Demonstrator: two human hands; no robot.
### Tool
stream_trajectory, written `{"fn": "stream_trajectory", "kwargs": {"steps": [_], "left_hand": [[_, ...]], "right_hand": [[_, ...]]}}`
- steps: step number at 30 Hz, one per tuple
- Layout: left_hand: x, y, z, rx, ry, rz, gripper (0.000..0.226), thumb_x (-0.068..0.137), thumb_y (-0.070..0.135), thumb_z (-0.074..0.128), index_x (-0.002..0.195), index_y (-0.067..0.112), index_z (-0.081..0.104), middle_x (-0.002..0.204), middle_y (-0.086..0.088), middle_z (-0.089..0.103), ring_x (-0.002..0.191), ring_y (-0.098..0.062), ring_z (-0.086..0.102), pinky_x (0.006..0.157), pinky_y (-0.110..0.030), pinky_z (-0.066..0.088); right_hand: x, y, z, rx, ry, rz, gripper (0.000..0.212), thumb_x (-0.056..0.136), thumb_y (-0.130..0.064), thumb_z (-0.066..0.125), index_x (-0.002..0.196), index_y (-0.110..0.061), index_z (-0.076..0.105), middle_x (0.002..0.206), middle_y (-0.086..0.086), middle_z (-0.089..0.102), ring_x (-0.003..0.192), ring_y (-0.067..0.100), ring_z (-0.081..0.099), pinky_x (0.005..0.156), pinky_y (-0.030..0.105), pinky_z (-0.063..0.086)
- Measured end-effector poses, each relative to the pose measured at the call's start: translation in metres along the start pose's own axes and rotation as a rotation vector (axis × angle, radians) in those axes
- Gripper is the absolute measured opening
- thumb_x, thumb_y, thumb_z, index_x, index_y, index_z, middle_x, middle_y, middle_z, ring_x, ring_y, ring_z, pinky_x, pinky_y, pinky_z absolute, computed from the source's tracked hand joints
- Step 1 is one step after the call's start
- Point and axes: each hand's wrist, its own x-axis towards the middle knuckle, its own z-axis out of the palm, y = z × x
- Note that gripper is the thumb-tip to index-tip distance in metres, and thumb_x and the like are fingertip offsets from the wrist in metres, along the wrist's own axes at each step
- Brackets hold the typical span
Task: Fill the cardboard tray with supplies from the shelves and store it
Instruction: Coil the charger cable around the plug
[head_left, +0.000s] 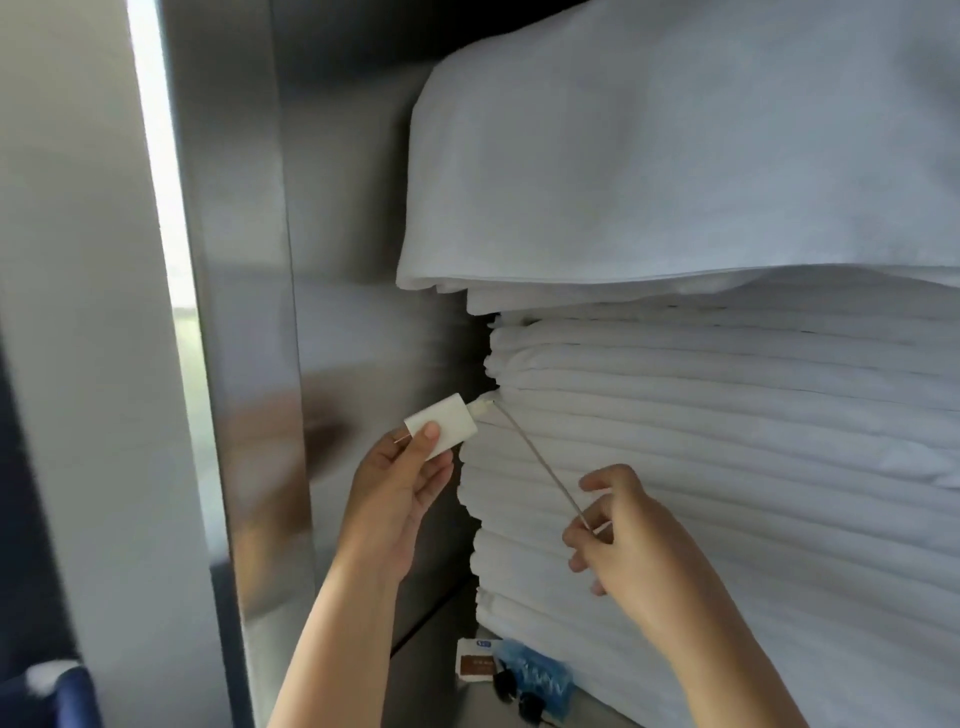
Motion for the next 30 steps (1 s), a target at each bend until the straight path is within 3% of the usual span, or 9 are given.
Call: {"fn": "stream_trajectory", "kwargs": {"steps": [2,5,10,13,16,19,22,27,30], "left_hand": [[0.0,-0.002,-0.005,-0.012,0.027,0.012,0.045,0.061,0.031,0.077,0.102,0.015,0.066,0.094,-0.003,0.075,0.081,-0.011,0.071,0.067,-0.022,0.056],[-0.001,-0.006,-0.01,0.036,0.03,0.026,0.052,0.058,0.033,0.078,0.104,0.013,0.065,0.099,-0.005,0.074,0.084,-0.012,0.071,0.07,-0.023,0.056],[-0.005,-0.008,-0.013,0.193,-0.043,0.045,0.058,0.053,0.039,0.08,0.105,0.016,0.068,0.101,-0.004,0.073,0.091,-0.015,0.07,0.075,-0.023,0.055],[-0.011,-0.01,-0.012,0.306,-0.13,0.027,0.05,0.056,0.039,0.078,0.101,0.018,0.071,0.099,-0.002,0.074,0.094,-0.017,0.07,0.075,-0.022,0.055],[-0.016,-0.013,-0.012,0.404,-0.317,-0.048,0.051,0.064,0.04,0.077,0.107,0.015,0.07,0.108,-0.008,0.072,0.105,-0.024,0.066,0.087,-0.03,0.054],[-0.021,-0.017,-0.008,0.432,-0.512,-0.107,0.053,0.075,0.038,0.077,0.116,0.008,0.066,0.117,-0.015,0.067,0.112,-0.03,0.061,0.097,-0.039,0.05],[-0.026,-0.026,0.0,0.339,-0.645,-0.16,0.053,0.072,0.045,0.078,0.111,0.011,0.069,0.112,-0.012,0.068,0.105,-0.024,0.064,0.093,-0.036,0.051],[-0.026,-0.037,0.007,0.225,-0.73,-0.237,0.045,0.07,0.042,0.08,0.107,0.017,0.072,0.106,-0.005,0.07,0.098,-0.017,0.066,0.082,-0.03,0.053],[-0.024,-0.04,0.004,0.149,-0.69,-0.268,0.04,0.069,0.038,0.082,0.104,0.02,0.074,0.101,-0.004,0.072,0.091,-0.015,0.068,0.079,-0.027,0.054]], "right_hand": [[-0.001,-0.002,-0.002,0.02,0.023,-0.009,0.018,0.087,-0.017,0.063,0.088,-0.032,0.051,0.073,-0.009,0.066,0.059,0.001,0.065,0.057,0.027,0.056],[-0.004,-0.008,0.001,-0.096,0.092,-0.139,0.017,0.084,-0.025,0.069,0.075,-0.035,0.059,0.064,-0.022,0.062,0.059,-0.006,0.06,0.052,0.009,0.044],[-0.007,-0.018,0.008,-0.091,0.055,-0.288,0.001,0.081,-0.027,0.073,0.081,-0.028,0.073,0.078,-0.019,0.059,0.067,0.001,0.058,0.06,0.015,0.047],[-0.01,-0.023,0.004,0.046,0.109,-0.357,0.006,0.078,-0.025,0.075,0.083,-0.029,0.076,0.077,-0.014,0.06,0.07,0.005,0.059,0.06,0.018,0.047],[-0.011,-0.029,-0.005,0.108,0.17,-0.406,0.011,0.078,-0.023,0.076,0.086,-0.029,0.076,0.075,-0.012,0.06,0.07,0.006,0.059,0.057,0.015,0.044],[-0.008,-0.028,-0.014,0.094,0.25,-0.377,0.009,0.08,-0.021,0.074,0.087,-0.027,0.074,0.077,-0.014,0.061,0.072,0.003,0.059,0.059,0.01,0.043],[-0.007,-0.018,-0.024,0.238,0.296,-0.246,0.011,0.078,-0.022,0.075,0.079,-0.031,0.068,0.073,-0.015,0.064,0.065,0.002,0.058,0.057,0.009,0.042],[-0.016,-0.003,-0.019,0.263,0.32,-0.19,0.012,0.076,-0.022,0.076,0.072,-0.03,0.068,0.072,-0.017,0.068,0.065,0.001,0.06,0.057,0.01,0.044],[-0.02,0.006,-0.006,0.22,0.345,-0.167,0.015,0.078,-0.02,0.072,0.074,-0.034,0.067,0.073,-0.022,0.066,0.068,0.0,0.06,0.056,0.007,0.041]]}}
